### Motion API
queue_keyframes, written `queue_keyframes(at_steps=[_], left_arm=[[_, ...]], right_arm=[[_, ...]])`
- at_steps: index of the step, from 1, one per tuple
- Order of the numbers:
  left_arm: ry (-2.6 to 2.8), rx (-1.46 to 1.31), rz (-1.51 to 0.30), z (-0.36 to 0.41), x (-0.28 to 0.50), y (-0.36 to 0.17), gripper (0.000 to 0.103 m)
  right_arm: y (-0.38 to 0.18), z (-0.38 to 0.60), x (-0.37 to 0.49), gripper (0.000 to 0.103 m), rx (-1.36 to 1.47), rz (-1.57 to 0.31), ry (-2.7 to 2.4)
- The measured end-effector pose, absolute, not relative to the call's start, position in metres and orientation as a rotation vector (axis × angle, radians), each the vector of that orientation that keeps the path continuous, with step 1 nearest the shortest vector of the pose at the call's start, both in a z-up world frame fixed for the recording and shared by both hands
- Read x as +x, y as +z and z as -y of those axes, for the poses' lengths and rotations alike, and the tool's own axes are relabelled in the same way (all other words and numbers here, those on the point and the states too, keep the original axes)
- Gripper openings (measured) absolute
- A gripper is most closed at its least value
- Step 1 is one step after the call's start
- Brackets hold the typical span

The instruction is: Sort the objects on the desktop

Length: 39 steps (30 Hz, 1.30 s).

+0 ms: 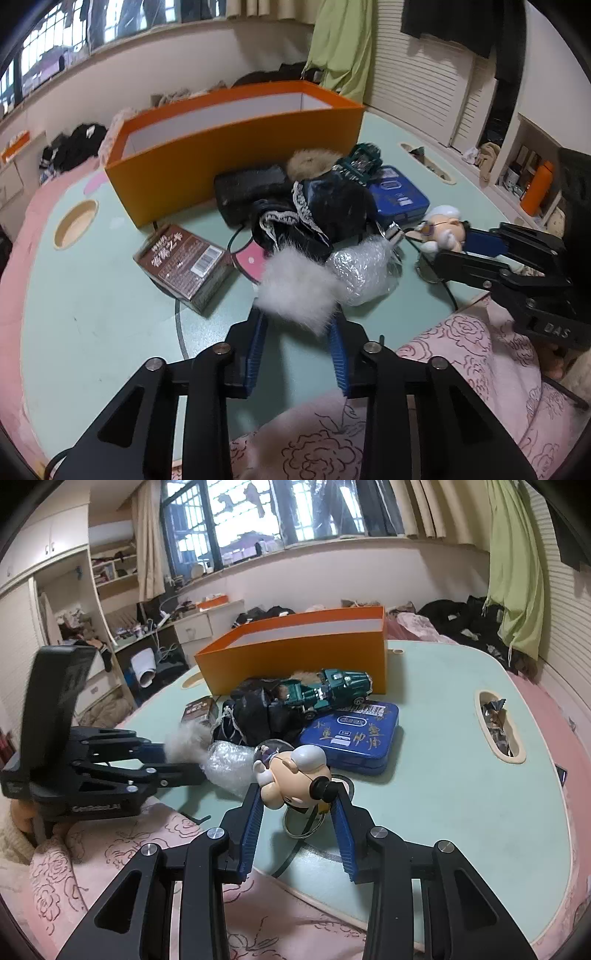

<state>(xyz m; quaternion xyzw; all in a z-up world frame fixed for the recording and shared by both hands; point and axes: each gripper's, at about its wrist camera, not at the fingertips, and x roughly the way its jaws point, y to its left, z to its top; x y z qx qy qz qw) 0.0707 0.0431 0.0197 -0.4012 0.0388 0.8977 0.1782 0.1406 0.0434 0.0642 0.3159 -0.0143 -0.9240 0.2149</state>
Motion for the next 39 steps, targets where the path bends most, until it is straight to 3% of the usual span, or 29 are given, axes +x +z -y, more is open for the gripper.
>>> queue_keyframes(at_steps=[2, 11, 18, 19, 22, 25, 27, 29, 34, 39], left_arm=[[2.554, -1.096, -0.084, -0.038, 0.077, 0.025, 0.007], [2.61, -0.966, 0.081, -0.004, 0.068, 0.074, 0.006], [2.625, -0.902, 0.199, 0.005, -0.004, 0.111, 0.007], [2.639, -0.914, 0.228, 0.008, -0.016, 0.108, 0.009], [2.664, -1.023, 0.327, 0.019, -0.041, 0.091, 0.032], [2.654, -1.017, 0.405, 0.029, -0.028, 0.082, 0.046], [2.687, -0.964, 0.38, 0.031, -0.006, 0.079, 0.057], [2.726, -0.957, 0.325, 0.032, 0.008, 0.076, 0.067], [2.686, -1.073, 0.175, 0.02, 0.049, 0.052, 0.067], [2.654, -1.186, 0.051, 0.004, 0.073, 0.025, 0.067]], right_arm=[[0.07, -0.046, 0.139, 0.036, 0.861, 0.05, -2.575], [0.142, -0.072, 0.086, 0.036, 0.756, 0.208, -2.697], [0.167, -0.044, 0.012, 0.037, 0.852, 0.232, -2.584], [0.163, -0.04, 0.0, 0.037, 0.891, 0.232, -2.574], [0.149, -0.036, -0.023, 0.049, 0.978, 0.239, -2.584], [0.15, -0.053, -0.012, 0.059, 0.942, 0.315, -2.589], [0.153, -0.062, 0.006, 0.073, 0.893, 0.333, -2.607], [0.155, -0.071, 0.028, 0.079, 0.862, 0.314, -2.642], [0.133, -0.066, 0.083, 0.085, 0.907, 0.17, -2.606], [0.089, -0.039, 0.139, 0.086, 0.964, -0.14, -2.597]])
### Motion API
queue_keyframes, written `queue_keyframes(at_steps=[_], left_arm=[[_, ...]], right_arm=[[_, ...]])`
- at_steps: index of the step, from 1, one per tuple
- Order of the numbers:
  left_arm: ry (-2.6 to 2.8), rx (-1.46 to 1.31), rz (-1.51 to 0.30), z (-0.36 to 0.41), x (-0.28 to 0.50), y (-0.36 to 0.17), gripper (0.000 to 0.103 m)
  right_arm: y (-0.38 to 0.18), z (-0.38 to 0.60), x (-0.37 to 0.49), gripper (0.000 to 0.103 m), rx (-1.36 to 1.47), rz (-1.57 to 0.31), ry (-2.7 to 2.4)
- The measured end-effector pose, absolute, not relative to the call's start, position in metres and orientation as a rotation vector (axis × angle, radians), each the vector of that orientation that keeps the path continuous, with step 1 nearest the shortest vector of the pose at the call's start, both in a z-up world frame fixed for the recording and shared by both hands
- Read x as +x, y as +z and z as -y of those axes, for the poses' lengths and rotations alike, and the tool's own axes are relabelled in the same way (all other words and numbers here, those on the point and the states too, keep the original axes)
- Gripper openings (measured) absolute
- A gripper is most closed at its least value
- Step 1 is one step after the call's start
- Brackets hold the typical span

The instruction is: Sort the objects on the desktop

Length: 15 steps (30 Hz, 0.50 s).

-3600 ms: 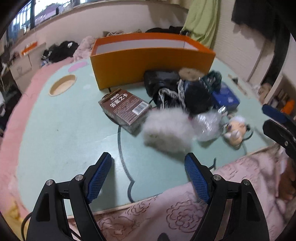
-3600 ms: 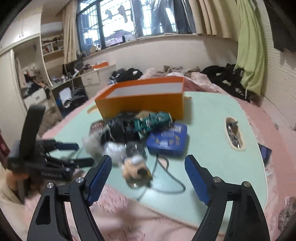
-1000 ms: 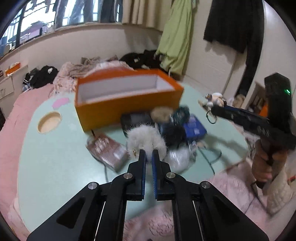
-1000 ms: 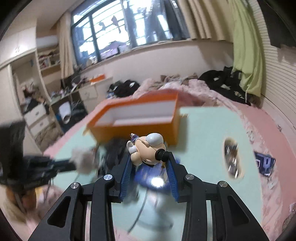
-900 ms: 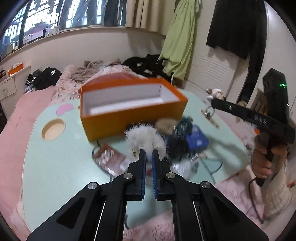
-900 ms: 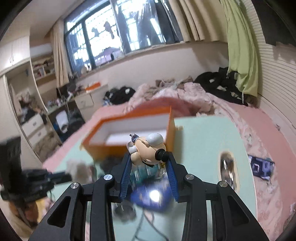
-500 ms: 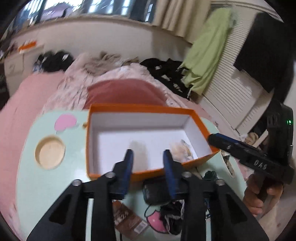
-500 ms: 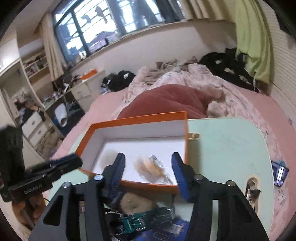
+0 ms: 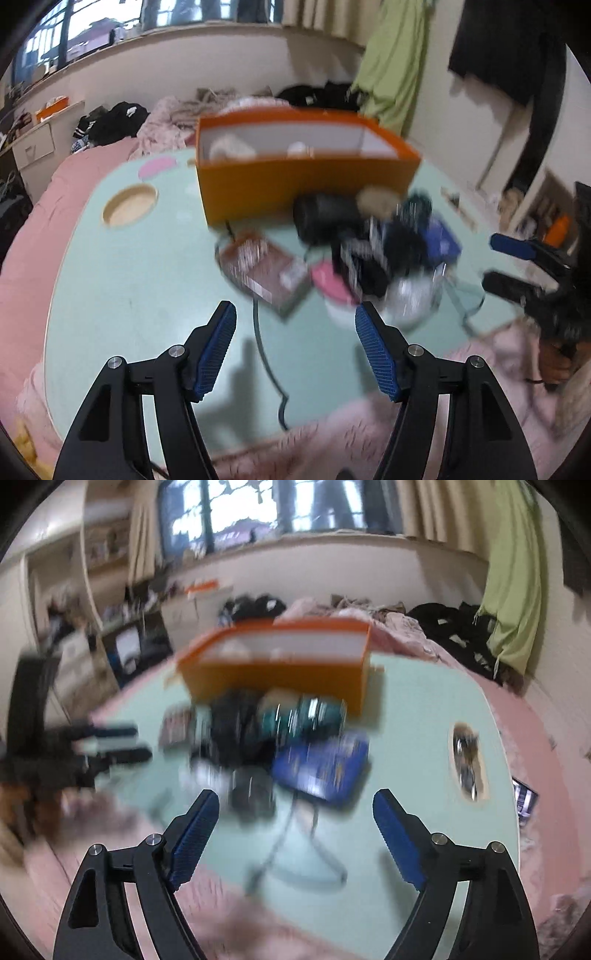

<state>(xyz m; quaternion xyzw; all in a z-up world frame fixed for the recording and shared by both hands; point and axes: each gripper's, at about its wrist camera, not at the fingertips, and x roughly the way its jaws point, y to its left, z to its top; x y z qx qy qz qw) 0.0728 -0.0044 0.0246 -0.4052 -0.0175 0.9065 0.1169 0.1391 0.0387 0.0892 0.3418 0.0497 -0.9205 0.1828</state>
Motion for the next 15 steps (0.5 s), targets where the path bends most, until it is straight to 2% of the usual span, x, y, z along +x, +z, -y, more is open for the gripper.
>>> queue_keyframes(at_steps=[3, 6, 7, 8, 10, 15], left_arm=[[2.662, -1.273, 0.015, 0.001, 0.071, 0.005, 0.068], [2.684, -1.275, -0.057, -0.007, 0.073, 0.002, 0.077], [2.677, -1.278, -0.066, -0.009, 0.073, 0.002, 0.086], [2.665, -1.28, -0.067, -0.01, 0.072, 0.0, 0.093], [2.656, -1.3, -0.065, -0.01, 0.07, -0.003, 0.103], [2.662, -1.307, -0.057, -0.009, 0.071, -0.004, 0.103]], right_arm=[[0.061, -0.031, 0.15, 0.086, 1.036, -0.176, -2.579], [0.053, -0.027, 0.144, 0.091, 1.039, -0.211, -2.61], [0.052, -0.027, 0.144, 0.093, 1.042, -0.218, -2.617], [0.049, -0.027, 0.144, 0.101, 1.049, -0.231, -2.637], [0.046, -0.03, 0.141, 0.103, 1.061, -0.241, -2.67], [0.045, -0.031, 0.142, 0.103, 1.043, -0.246, -2.674]])
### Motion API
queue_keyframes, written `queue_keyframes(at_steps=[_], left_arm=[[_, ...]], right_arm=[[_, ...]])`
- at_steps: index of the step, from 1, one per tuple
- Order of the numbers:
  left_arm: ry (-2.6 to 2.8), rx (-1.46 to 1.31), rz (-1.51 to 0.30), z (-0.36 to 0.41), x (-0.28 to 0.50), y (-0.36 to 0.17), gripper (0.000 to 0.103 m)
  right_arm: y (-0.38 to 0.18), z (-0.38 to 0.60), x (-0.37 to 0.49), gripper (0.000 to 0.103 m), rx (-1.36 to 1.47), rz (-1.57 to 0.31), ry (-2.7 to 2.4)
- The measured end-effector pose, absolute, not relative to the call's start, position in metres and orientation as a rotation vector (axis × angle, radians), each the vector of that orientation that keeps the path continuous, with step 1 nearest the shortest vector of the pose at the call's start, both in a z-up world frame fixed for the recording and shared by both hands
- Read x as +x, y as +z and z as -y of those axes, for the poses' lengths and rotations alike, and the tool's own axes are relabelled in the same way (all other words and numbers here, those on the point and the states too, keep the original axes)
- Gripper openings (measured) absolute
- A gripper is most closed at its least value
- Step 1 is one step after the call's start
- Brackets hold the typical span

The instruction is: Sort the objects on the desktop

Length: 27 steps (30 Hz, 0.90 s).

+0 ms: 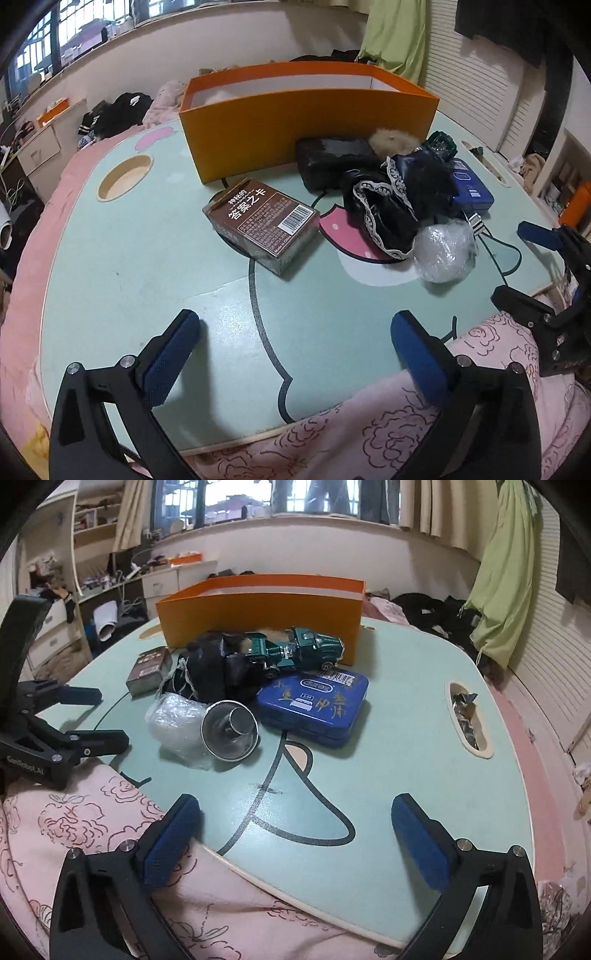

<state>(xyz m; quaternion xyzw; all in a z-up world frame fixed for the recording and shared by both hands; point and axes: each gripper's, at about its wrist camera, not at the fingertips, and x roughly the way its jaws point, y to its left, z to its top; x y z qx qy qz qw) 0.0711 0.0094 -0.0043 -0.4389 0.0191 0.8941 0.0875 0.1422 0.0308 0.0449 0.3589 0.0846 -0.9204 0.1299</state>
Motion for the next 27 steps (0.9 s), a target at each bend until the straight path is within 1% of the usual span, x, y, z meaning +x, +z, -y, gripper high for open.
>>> queue_keyframes(at_steps=[4, 7, 9, 11, 14, 17, 22, 24, 25, 26, 27], left_arm=[[2.663, -1.306, -0.054, -0.01, 0.072, -0.005, 0.103], [2.663, -1.305, -0.049, -0.01, 0.071, -0.004, 0.103], [2.664, -1.307, -0.044, -0.009, 0.072, -0.003, 0.103], [2.665, -1.306, -0.045, -0.009, 0.071, -0.002, 0.103], [2.665, -1.306, -0.044, -0.009, 0.071, -0.002, 0.103], [2.665, -1.306, -0.045, -0.009, 0.071, -0.002, 0.103], [2.665, -1.306, -0.045, -0.009, 0.071, -0.002, 0.103], [2.666, -1.304, -0.047, -0.009, 0.071, -0.002, 0.103], [2.666, -1.304, -0.047, -0.009, 0.071, -0.002, 0.103], [2.667, -1.302, -0.049, -0.009, 0.071, -0.002, 0.103], [2.667, -1.302, -0.049, -0.007, 0.071, -0.001, 0.103]], right_arm=[[0.046, -0.031, 0.141, 0.103, 1.048, -0.245, -2.677], [0.051, -0.037, 0.138, 0.103, 1.043, -0.207, -2.704], [0.066, -0.046, 0.132, 0.103, 0.998, -0.135, -2.76], [0.083, -0.06, 0.124, 0.103, 0.941, -0.002, -2.852], [0.082, -0.068, 0.099, 0.103, 1.084, 0.121, -2.802], [0.07, -0.056, 0.078, 0.103, 1.187, 0.068, -2.742], [0.072, -0.039, 0.063, 0.103, 1.185, -0.022, -2.739], [0.067, -0.035, 0.054, 0.102, 1.221, -0.025, -2.699], [0.064, -0.031, 0.052, 0.1, 1.246, -0.104, -2.726], [0.063, -0.03, 0.05, 0.095, 1.255, -0.177, -2.748], [0.064, -0.03, 0.054, 0.09, 1.231, -0.19, -2.75]])
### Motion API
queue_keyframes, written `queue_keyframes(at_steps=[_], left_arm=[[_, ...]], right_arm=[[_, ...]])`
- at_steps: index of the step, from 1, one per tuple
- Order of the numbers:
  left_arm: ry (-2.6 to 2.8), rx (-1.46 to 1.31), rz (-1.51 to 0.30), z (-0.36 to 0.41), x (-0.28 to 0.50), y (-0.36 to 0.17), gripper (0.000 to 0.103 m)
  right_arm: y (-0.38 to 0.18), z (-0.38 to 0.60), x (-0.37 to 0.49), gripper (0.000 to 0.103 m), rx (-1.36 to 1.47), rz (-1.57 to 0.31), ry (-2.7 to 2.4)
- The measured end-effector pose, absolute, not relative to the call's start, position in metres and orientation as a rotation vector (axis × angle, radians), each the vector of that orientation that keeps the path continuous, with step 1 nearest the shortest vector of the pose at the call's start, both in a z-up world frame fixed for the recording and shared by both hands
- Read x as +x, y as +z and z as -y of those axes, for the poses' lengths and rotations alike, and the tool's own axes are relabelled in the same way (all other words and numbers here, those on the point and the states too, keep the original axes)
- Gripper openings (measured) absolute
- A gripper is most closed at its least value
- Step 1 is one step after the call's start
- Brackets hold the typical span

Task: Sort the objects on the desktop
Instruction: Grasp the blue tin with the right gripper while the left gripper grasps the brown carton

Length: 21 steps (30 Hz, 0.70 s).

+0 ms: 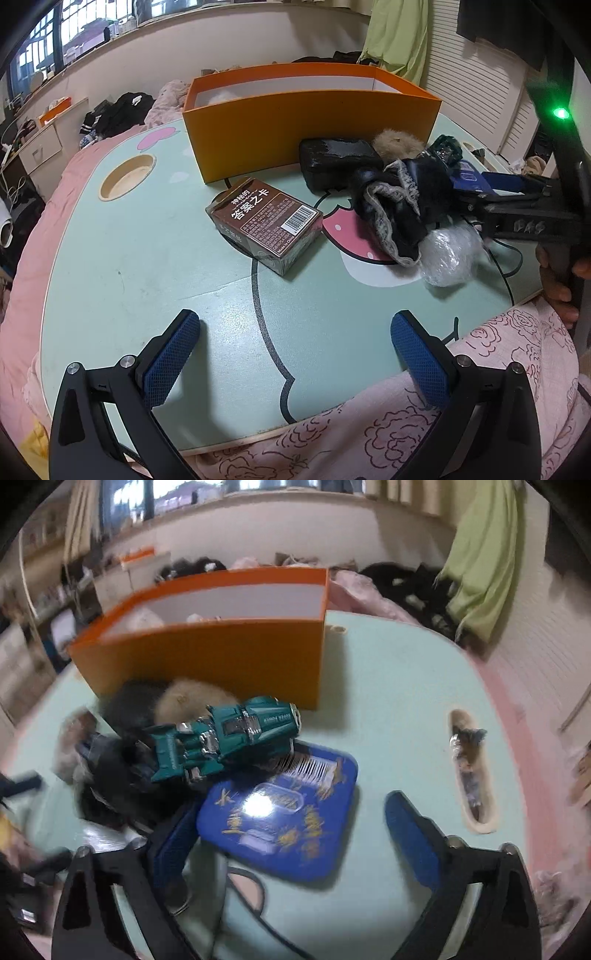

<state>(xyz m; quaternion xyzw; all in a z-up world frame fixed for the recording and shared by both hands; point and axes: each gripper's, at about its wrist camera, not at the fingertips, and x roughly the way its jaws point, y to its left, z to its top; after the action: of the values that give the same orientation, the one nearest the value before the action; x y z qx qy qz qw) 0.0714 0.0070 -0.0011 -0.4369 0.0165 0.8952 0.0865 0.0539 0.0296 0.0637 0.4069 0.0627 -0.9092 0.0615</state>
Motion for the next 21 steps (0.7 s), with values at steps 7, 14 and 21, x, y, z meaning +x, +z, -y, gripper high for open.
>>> queue_keyframes(at_steps=[7, 14, 21], left_arm=[[2.675, -1.3, -0.041, -0.005, 0.072, 0.001, 0.103], [2.688, -1.242, 0.087, 0.01, 0.071, 0.009, 0.103], [2.711, -1.277, 0.173, 0.026, 0.031, 0.019, 0.103]], right_arm=[[0.061, -0.056, 0.096, 0.048, 1.11, -0.195, -2.738], [0.057, -0.069, 0.115, 0.055, 0.996, -0.164, -2.758], [0.075, -0.071, 0.09, 0.089, 0.963, -0.129, -2.753]])
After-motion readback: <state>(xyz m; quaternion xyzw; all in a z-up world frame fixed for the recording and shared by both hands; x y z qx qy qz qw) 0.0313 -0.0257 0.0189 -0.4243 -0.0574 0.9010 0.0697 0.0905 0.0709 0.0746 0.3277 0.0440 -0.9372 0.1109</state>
